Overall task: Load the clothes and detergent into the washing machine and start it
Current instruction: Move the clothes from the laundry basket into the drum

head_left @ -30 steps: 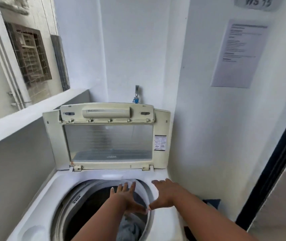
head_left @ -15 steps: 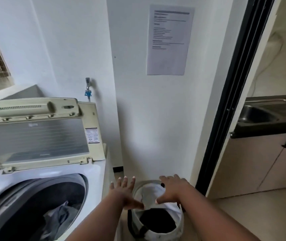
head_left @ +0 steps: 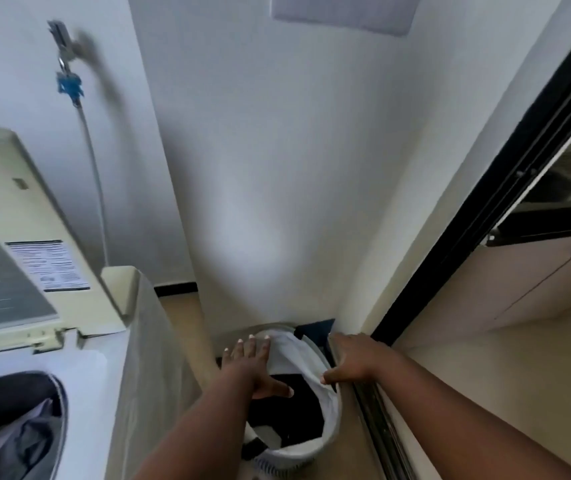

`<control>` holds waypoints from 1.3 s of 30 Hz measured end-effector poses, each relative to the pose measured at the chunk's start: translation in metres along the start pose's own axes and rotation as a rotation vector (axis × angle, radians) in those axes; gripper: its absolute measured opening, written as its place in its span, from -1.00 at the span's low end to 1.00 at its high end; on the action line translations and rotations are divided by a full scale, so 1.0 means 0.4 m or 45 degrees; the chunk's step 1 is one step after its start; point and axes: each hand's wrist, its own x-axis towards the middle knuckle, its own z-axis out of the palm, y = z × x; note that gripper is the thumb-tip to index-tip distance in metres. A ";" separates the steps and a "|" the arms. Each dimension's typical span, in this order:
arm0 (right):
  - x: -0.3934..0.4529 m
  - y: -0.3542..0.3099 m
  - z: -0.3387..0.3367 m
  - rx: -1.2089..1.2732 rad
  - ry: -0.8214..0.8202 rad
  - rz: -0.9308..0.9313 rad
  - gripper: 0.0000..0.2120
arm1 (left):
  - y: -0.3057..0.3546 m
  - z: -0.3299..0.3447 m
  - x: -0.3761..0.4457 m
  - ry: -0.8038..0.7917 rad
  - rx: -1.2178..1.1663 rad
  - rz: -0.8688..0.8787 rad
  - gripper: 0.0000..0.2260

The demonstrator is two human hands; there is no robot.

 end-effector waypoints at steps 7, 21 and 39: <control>0.175 0.034 0.137 0.071 -0.218 -0.031 0.02 | -0.031 0.094 0.180 -0.197 0.040 0.006 0.05; 0.643 0.058 0.573 0.164 -0.426 -0.040 0.01 | -0.117 0.468 0.578 -0.355 0.036 -0.085 0.03; 1.045 0.148 0.988 0.095 -0.483 0.152 0.23 | -0.152 0.849 0.984 -0.417 -0.248 -0.116 0.09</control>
